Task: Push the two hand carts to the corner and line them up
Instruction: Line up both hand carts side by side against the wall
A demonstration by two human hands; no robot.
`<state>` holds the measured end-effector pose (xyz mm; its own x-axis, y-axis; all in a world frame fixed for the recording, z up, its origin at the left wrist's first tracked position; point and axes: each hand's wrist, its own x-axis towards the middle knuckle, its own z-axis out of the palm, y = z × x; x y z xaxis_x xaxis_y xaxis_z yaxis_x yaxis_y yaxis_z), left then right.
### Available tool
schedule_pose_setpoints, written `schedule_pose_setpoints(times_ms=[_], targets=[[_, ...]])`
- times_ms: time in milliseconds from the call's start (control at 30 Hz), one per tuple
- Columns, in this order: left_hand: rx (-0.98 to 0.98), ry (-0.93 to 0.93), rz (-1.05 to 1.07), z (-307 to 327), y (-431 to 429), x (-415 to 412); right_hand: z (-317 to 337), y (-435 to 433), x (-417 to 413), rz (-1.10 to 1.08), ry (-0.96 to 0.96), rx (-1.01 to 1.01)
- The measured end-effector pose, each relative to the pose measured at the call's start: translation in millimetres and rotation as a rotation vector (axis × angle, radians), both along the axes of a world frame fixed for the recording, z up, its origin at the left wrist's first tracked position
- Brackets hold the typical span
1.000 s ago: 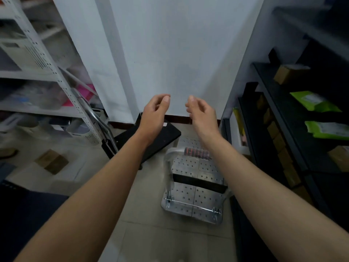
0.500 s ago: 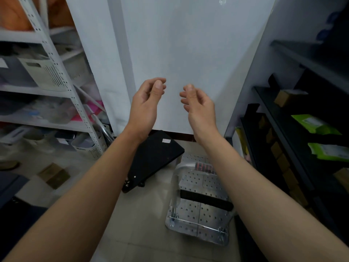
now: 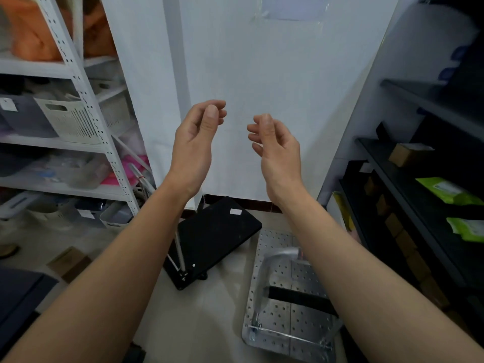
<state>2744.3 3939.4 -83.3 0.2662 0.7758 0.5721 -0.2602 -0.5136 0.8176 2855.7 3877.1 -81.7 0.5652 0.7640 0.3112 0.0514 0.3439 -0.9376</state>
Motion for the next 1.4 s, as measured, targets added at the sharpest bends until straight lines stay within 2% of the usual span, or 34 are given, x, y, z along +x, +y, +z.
schedule_pose_setpoints(times_ms=[300, 733, 1033, 1400], targets=[[0.041, -0.105, 0.058, 12.2, 47.2, -46.4, 16.5, 48.7, -48.9, 0.026, 0.006, 0.086], [-0.032, -0.197, 0.161, -0.5, 123.5, -92.9, 10.0, 130.5, -86.2, 0.096, 0.019, 0.095], [-0.068, -0.075, 0.356, -20.9, 183.2, -100.5, -11.6, 206.1, -81.6, 0.239, 0.037, 0.04], [-0.276, 0.138, 0.513, -95.7, 244.0, -114.6, -80.6, 283.3, -89.0, 0.375, -0.048, -0.172]])
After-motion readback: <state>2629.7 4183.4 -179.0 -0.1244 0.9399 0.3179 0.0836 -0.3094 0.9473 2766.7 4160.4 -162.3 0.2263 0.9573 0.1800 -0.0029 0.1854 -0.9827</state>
